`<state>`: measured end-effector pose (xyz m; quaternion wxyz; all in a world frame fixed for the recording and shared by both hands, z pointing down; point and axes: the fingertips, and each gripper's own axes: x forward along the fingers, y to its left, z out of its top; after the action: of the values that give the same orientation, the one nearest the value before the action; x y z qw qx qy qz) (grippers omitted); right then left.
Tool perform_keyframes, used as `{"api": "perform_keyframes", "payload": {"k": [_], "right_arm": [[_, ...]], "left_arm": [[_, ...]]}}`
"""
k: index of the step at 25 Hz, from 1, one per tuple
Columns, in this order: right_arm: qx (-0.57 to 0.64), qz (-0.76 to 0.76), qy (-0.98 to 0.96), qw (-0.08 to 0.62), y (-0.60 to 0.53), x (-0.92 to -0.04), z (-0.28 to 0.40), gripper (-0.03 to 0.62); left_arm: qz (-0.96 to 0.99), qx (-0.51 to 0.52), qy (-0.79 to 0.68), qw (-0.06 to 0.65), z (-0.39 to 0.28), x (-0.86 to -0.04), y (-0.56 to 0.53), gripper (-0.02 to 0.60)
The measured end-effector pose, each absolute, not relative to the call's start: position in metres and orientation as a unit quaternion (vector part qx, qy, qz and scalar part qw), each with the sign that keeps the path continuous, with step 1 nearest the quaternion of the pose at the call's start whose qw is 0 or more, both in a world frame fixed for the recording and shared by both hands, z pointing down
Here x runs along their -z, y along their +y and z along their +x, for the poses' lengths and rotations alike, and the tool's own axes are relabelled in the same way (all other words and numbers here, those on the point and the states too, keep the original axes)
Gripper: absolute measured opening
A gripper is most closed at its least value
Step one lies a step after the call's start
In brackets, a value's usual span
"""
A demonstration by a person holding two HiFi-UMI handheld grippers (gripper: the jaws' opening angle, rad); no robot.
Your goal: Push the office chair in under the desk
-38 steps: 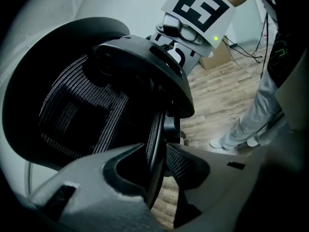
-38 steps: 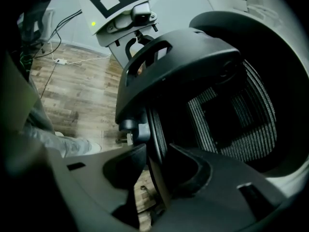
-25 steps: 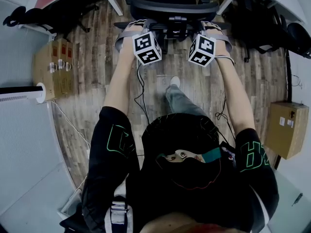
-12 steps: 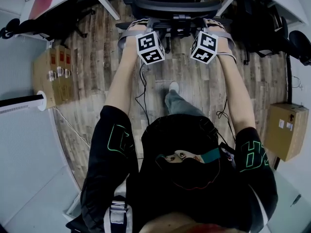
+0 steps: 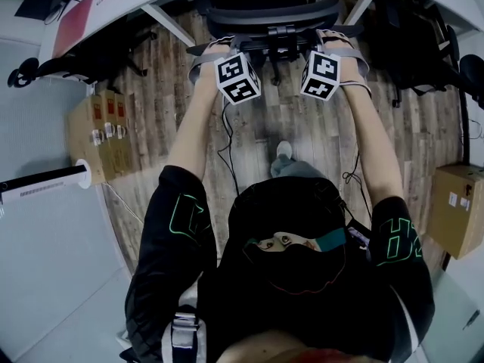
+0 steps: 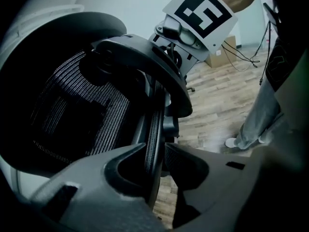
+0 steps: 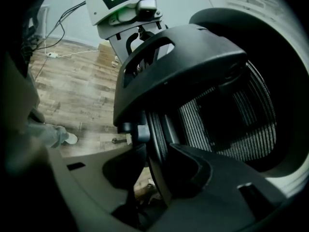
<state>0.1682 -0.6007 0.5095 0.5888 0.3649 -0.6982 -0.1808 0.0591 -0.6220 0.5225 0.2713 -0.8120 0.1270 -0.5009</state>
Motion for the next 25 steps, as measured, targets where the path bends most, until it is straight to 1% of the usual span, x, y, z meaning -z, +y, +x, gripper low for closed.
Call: {"api": "perform_keyframes", "payload": {"k": [17, 25], "right_arm": [[0.185, 0.362, -0.704, 0.582, -0.671, -0.509, 0.192, 0.153], [0.188, 0.365, -0.701, 0.583, -0.676, -0.509, 0.195, 0.152]], "left_arm": [[-0.796, 0.518, 0.138, 0.282, 0.081, -0.523, -0.692, 0.127], [-0.8, 0.515, 0.128, 0.281, 0.084, -0.523, -0.696, 0.123]]}}
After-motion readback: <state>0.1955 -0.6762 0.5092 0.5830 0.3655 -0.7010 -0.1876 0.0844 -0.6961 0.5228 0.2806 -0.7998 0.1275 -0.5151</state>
